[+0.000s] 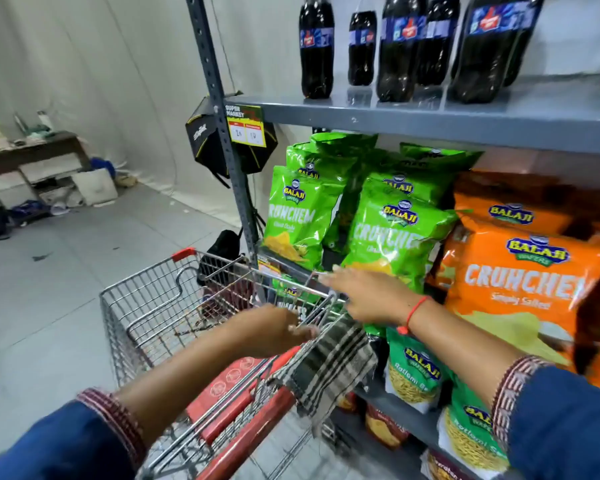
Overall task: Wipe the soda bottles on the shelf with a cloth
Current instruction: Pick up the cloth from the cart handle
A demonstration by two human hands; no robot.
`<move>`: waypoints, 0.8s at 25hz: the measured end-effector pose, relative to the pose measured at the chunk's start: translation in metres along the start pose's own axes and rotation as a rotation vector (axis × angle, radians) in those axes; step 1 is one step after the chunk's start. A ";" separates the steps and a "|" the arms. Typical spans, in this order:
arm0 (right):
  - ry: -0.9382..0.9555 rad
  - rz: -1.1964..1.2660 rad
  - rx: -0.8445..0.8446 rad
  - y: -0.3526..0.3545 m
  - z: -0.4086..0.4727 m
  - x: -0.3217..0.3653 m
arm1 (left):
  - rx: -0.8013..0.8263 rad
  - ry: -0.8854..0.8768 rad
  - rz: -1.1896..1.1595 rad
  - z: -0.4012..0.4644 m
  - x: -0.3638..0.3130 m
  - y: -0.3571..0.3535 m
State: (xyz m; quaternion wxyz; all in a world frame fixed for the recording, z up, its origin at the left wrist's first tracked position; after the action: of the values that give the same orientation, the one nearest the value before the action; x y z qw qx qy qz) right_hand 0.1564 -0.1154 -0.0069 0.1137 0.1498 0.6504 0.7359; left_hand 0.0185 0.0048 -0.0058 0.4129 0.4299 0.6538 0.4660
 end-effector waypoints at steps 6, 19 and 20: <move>0.127 -0.100 0.340 -0.034 -0.006 0.004 | 0.091 0.081 -0.303 -0.019 -0.018 -0.058; -0.002 0.396 -0.053 0.068 -0.014 -0.007 | -0.053 -0.114 -0.842 -0.008 -0.053 0.032; -0.004 0.443 -0.076 0.081 -0.015 -0.008 | -0.093 -0.136 -0.868 -0.004 -0.063 0.044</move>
State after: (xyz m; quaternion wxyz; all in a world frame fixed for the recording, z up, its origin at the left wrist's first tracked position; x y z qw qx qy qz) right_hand 0.1608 -0.1424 0.0714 -0.0439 0.2862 0.5733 0.7665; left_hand 0.0408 -0.0474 0.0462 0.6315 0.1260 0.7234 0.2489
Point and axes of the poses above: each hand's wrist, its own z-axis towards the middle knuckle, its own y-axis out of the back of the hand, x = y × z, the point moved 2 cm from there along z, towards the middle knuckle, and after that the axes turned 4 degrees about -x, right-handed, at the moved point
